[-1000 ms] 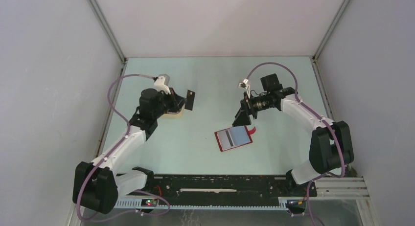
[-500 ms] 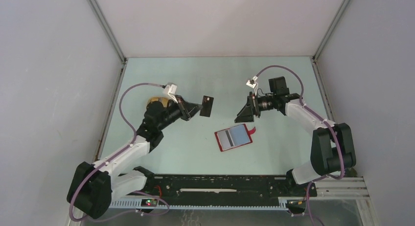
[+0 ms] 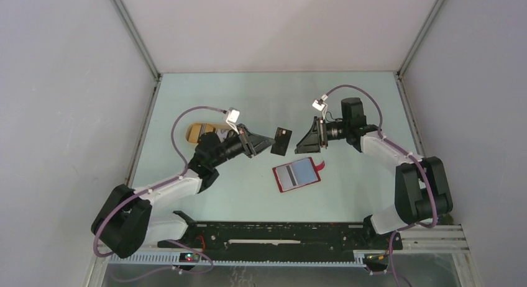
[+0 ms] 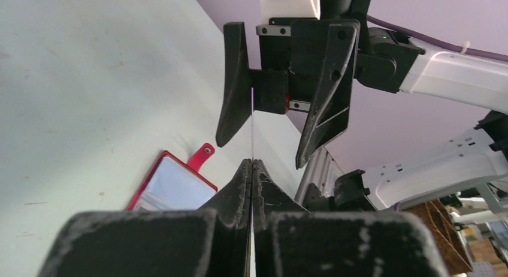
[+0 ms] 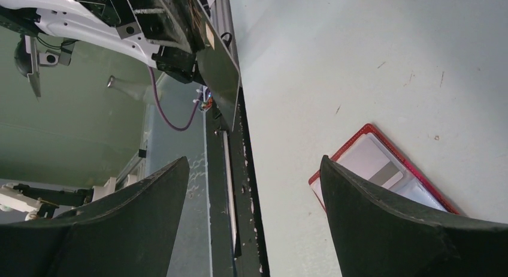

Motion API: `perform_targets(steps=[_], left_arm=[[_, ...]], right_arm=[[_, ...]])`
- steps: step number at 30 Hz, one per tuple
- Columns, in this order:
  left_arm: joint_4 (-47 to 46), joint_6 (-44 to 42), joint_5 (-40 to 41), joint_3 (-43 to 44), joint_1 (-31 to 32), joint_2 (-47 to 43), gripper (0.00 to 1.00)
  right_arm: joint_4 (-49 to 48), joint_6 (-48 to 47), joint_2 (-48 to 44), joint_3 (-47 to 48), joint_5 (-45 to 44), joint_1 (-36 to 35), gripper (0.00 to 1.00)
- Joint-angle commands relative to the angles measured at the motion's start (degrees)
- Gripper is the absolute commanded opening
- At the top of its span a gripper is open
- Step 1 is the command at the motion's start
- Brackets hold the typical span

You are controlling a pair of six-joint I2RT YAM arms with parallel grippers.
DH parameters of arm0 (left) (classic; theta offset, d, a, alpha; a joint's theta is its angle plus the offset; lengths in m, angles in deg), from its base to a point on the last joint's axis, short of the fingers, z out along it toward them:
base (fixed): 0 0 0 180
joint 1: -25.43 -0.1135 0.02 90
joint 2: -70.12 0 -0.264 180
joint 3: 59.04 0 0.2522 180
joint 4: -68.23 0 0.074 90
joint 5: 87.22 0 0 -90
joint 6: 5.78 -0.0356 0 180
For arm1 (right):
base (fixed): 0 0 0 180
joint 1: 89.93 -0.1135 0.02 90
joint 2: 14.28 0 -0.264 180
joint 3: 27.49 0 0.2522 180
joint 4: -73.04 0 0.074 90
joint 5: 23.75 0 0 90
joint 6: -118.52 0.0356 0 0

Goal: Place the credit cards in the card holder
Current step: Insert the credit card into the card slot.

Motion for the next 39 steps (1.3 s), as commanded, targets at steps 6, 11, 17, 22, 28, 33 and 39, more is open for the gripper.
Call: perform_targets(steps=[6,11,17,22,28,33,39], left_arm=[[-10.2,4.6,-3.0,1.3,3.5,5.6,0.00],[-12.8,5.9,-4.2,1.7,3.8,8.3,0.00],[-16.2,7.6,-5.6,1.4,4.0,9.8,0.00],[-18.0,7.9,-7.5,1.1,4.1,10.2,0.12],[-15.5,3.2,-7.1,-4.9,3.0,2.9,0.82],[-1.5,-7.8,-7.4,-7.1,2.9,-7.8,1.00],[12.3,-14.6,-9.4,-7.1,1.8,-17.5,1.00]], right_arm=[[-9.5,6.7,-3.7,-0.9,3.0,-0.9,0.85],[-10.4,7.7,-3.7,-0.9,3.9,-1.4,0.74],[-10.7,8.5,-3.2,-0.9,4.0,-2.1,0.25],[-10.7,8.2,-3.3,-0.9,5.6,-2.2,0.00],[19.1,-18.4,-3.1,7.2,10.0,-3.0,0.00],[34.5,-36.1,-1.9,11.7,5.1,-7.3,0.00],[45.1,-46.5,1.3,16.2,-0.2,-13.5,0.00]])
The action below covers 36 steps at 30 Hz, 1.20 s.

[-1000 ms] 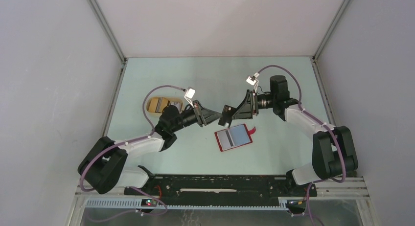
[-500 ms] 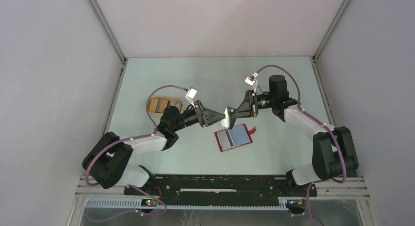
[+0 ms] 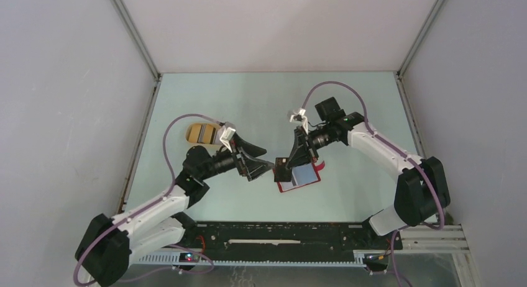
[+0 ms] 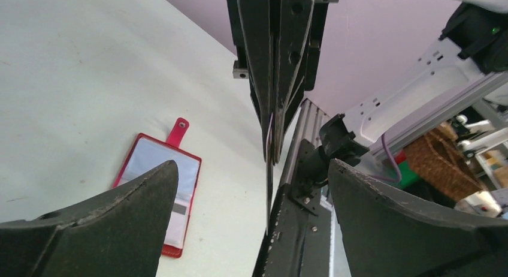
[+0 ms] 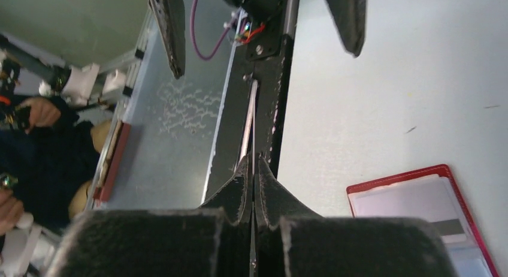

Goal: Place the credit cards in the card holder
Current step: Insert the credit card into the card slot.

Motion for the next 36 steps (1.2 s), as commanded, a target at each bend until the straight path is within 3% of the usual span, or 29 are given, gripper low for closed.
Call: perform_targets(steps=[1,6,15,30,36], left_arm=[[11.7,-8.3,-2.1,-1.2,-0.8,-7.0,1.00],[12.8,-8.0,-1.9,-4.6,-0.8,-11.9,1.00],[7.9,-6.0,-5.5,-5.0,-0.8,-7.4,1.00],[0.9,-4.1,-8.8,-1.0,1.9,4.5,0.83],[-1.7,-2.7,-10.6,2.6,3.4,10.7,0.68]], right_arm=[[12.5,-13.0,2.3,3.6,-3.7,-2.8,0.00],[14.7,-15.2,3.9,4.7,-5.9,-4.1,0.00],[17.2,-17.0,5.6,6.0,-7.9,-4.8,0.00],[19.6,-18.4,7.1,7.1,-7.4,-4.9,0.00],[20.7,-19.0,8.1,7.7,-7.7,-5.2,0.00]])
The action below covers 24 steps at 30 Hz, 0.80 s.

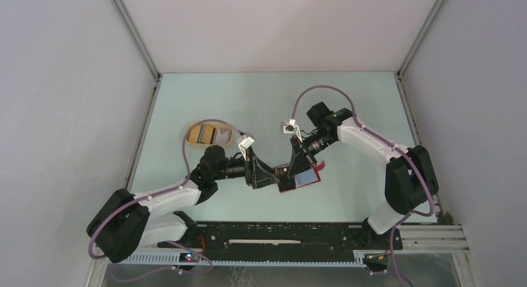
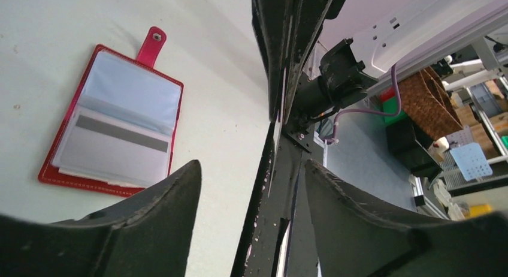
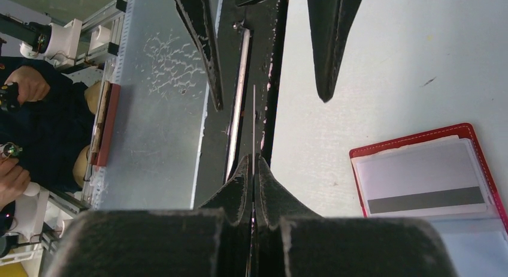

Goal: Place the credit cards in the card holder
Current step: Insert the credit card into the card slot.

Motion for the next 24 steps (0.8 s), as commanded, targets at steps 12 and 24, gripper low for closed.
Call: perform_targets(steps=[12,24], left_arm=[[-6.9,2.3,-3.8,6.9,2.3,6.4,0.33],[-12.8,5.5,2.1,1.4,2.3,4.5,0.00]], right_arm=[[1.9,-1.8,1.4,2.7,-0.3,-0.8,0.00],[2.1,-2.0,-1.5,2.9,-2.9,0.4,0.51]])
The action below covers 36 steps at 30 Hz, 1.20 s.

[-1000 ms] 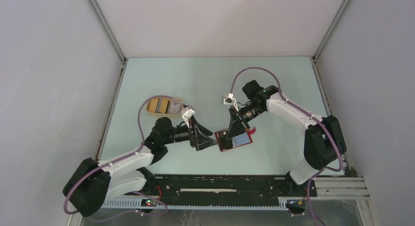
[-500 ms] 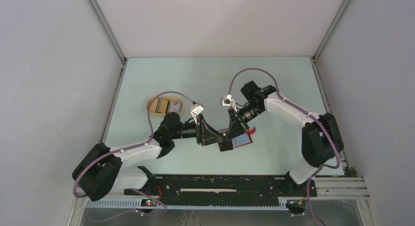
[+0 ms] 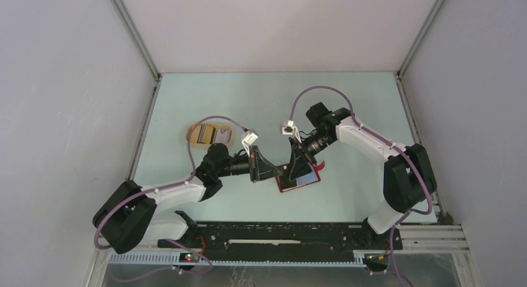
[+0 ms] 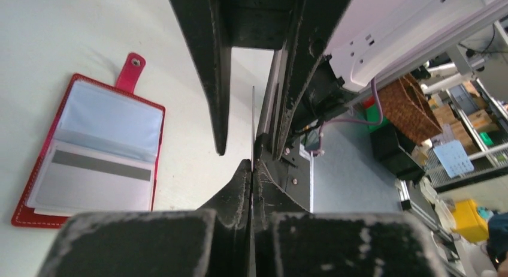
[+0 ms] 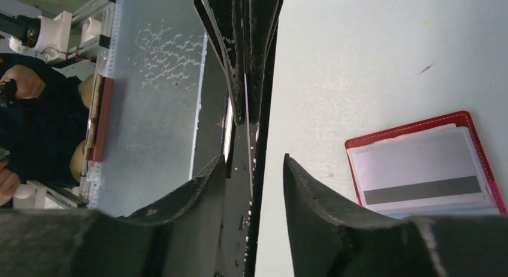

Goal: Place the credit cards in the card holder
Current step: Insert the credit card into the card slot.

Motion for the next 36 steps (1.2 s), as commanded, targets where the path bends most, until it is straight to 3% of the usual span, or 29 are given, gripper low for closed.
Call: perform_targets(steps=[1,8,12,23,36], left_arm=[[-8.1,3.2,4.2,-3.7,0.3,-2.1,0.00],[-26.0,12.3,10.0,-11.5,0.2,3.0,0.00],[-37.0,17.6,13.0,-13.4,0.2,10.5,0.00],[-42.0,19.7,23.1,-11.8,2.6,23.4,0.00],[-42.3,20.1,26.1,-8.6,3.0,29.4,0.00]], right_arm=[[0.4,-1.1,-3.9,2.1,-1.6,1.7,0.55],[-6.9,5.8,-11.5,-1.9,-5.2,11.7,0.59],[-14.7,13.2,-14.3,-6.3,-8.1,16.1,0.51],[-21.7,15.2,-13.0,-11.3,-17.4,14.6,0.47],[-18.2,14.1,-8.5,-8.6,-22.4,13.5,0.45]])
